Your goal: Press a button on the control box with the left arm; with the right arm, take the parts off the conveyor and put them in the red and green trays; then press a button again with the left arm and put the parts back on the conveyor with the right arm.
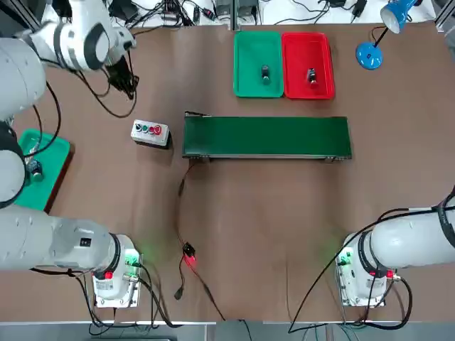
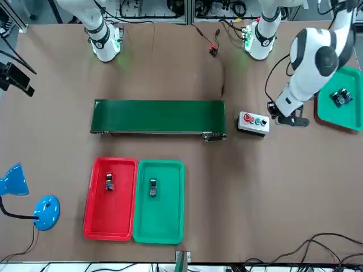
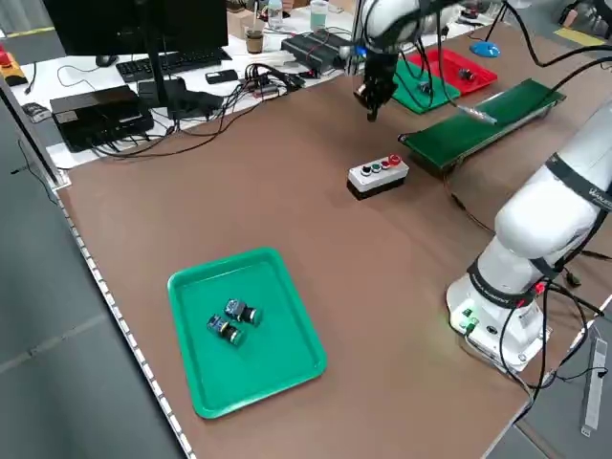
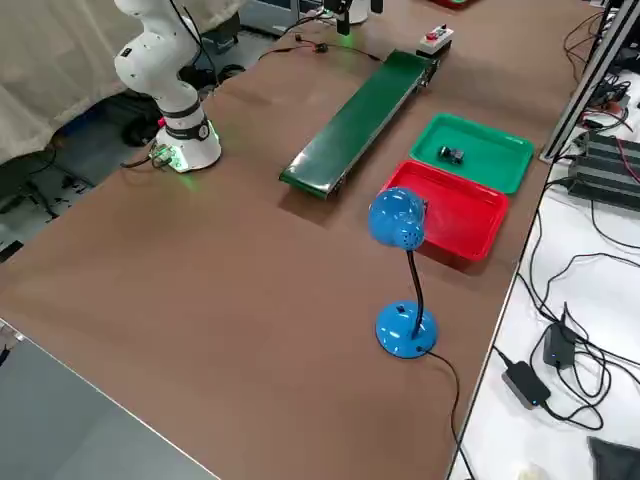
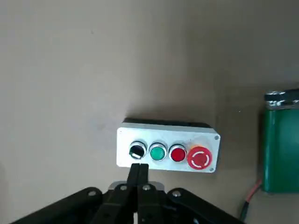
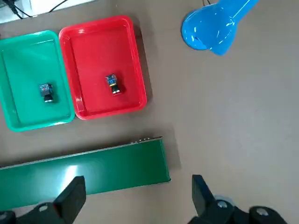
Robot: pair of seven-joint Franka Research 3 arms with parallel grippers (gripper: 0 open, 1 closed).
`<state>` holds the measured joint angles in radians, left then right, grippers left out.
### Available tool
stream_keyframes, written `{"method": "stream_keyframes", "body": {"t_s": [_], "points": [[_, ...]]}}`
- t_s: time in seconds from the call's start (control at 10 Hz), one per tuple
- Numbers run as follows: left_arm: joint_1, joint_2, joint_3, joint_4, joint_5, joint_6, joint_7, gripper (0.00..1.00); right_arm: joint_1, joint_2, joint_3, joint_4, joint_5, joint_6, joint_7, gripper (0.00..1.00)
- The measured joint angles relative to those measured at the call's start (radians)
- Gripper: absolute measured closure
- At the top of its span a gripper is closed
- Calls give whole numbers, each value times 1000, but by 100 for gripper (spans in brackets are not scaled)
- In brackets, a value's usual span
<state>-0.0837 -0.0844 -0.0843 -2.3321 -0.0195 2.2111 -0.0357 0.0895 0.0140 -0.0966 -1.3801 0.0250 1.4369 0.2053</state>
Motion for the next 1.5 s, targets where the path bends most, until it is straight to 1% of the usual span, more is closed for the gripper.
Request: {"method": "stream_keyframes", "body": {"t_s": [0.1,0.2,0.4,0.5,0.7,0.9,1.5], "points": [[-3,0,-1,-50,0,42,0,99,0,0,0,-1,0,0,0,0],[-4,1,-6,-82,0,57,0,99,0,0,0,-1,0,1,0,0],[-5,11,-32,-110,0,61,0,99,0,0,0,-1,0,1,-3,0],[-5,28,-39,-115,0,77,-1,99,0,0,0,-1,0,1,-17,0],[-4,88,-40,-117,0,154,-1,99,0,0,-6,-2,0,0,-62,0],[-1,135,-40,-117,0,193,-1,99,-1,0,-9,-2,0,0,-79,0],[2,168,-40,-117,0,200,-1,99,-1,0,-9,-2,0,0,-82,0]]}}
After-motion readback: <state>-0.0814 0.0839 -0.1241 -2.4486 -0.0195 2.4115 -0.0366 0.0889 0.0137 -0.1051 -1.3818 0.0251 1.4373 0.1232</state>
